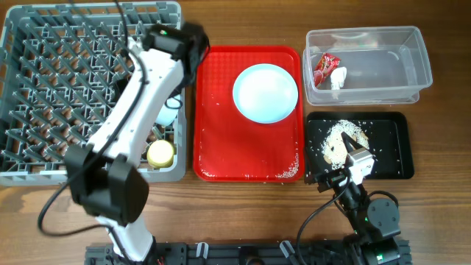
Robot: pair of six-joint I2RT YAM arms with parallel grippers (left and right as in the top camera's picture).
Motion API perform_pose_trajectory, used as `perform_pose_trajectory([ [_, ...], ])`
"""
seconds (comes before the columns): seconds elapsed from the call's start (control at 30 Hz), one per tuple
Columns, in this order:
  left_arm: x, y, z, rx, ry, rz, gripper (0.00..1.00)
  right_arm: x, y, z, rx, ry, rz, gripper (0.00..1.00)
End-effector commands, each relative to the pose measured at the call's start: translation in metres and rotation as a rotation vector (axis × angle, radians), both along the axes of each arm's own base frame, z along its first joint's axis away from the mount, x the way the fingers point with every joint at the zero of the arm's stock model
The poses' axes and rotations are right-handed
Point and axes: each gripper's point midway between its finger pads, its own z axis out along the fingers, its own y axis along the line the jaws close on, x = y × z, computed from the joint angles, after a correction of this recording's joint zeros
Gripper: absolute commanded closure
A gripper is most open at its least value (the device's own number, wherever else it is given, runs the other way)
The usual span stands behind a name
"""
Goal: Sort waste into correct bins and load items into the dishwasher rack
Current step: 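Lift the pale green bowl into the dish rack and release, then grasp the edge of the white plate with the left gripper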
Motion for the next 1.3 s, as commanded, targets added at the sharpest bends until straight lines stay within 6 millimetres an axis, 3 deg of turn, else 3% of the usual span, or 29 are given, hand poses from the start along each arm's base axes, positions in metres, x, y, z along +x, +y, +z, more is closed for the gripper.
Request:
perform_pose_trajectory([
  [0.0, 0.005, -0.063, 0.006, -0.393, -0.008, -0.163, 0.11, -0.001, 0.002, 0.002, 0.012, -0.005, 0.013, 0.00],
  [0.2, 0.042, -0.155, -0.005, -0.659, -0.051, -0.488, 0.23, -0.001, 0.002, 0.002, 0.012, -0.006, 0.013, 0.00],
  [0.3, 0.060, -0.186, -0.033, -0.663, -0.043, -0.558, 0.26, -0.001, 0.002, 0.002, 0.012, -0.005, 0.013, 0.00],
  [0.37, 0.068, -0.197, -0.061, -0.660, -0.009, -0.564, 0.31, -0.001, 0.002, 0.002, 0.012, -0.005, 0.013, 0.00],
  [0.4, 0.072, -0.204, -0.088, -0.666, 0.034, -0.557, 0.37, -0.001, 0.002, 0.002, 0.012, -0.005, 0.013, 0.00],
  [0.43, 0.073, -0.206, -0.102, -0.670, 0.057, -0.551, 0.43, -0.001, 0.002, 0.002, 0.012, -0.005, 0.013, 0.00],
  [0.53, 0.074, -0.207, -0.140, -0.667, 0.123, -0.526, 0.46, -0.001, 0.002, 0.002, 0.012, -0.005, 0.013, 0.00],
  [0.63, 0.072, -0.212, -0.165, -0.683, 0.165, -0.518, 0.46, -0.001, 0.002, 0.002, 0.012, -0.005, 0.013, 0.00],
  [0.77, 0.063, -0.234, -0.166, -0.813, 0.201, -0.545, 0.55, -0.001, 0.002, 0.002, 0.012, -0.005, 0.013, 0.01],
  [0.83, 0.060, -0.231, -0.165, -0.801, 0.216, -0.557, 0.64, -0.001, 0.002, 0.002, 0.012, -0.005, 0.013, 0.00],
  [1.0, 0.050, -0.176, -0.171, -0.532, 0.285, -0.480, 0.71, -0.001, 0.002, 0.002, 0.012, -0.005, 0.013, 0.00],
  [1.1, 0.044, -0.172, -0.183, -0.524, 0.303, -0.475, 0.67, -0.001, 0.002, 0.002, 0.013, -0.005, 0.013, 0.00],
  [1.17, 0.033, -0.165, -0.189, -0.509, 0.345, -0.459, 0.74, -0.001, 0.002, 0.002, 0.012, -0.005, 0.013, 0.00],
  [1.27, 0.022, -0.154, -0.175, -0.493, 0.381, -0.421, 0.77, -0.001, 0.002, 0.002, 0.013, -0.005, 0.013, 0.00],
])
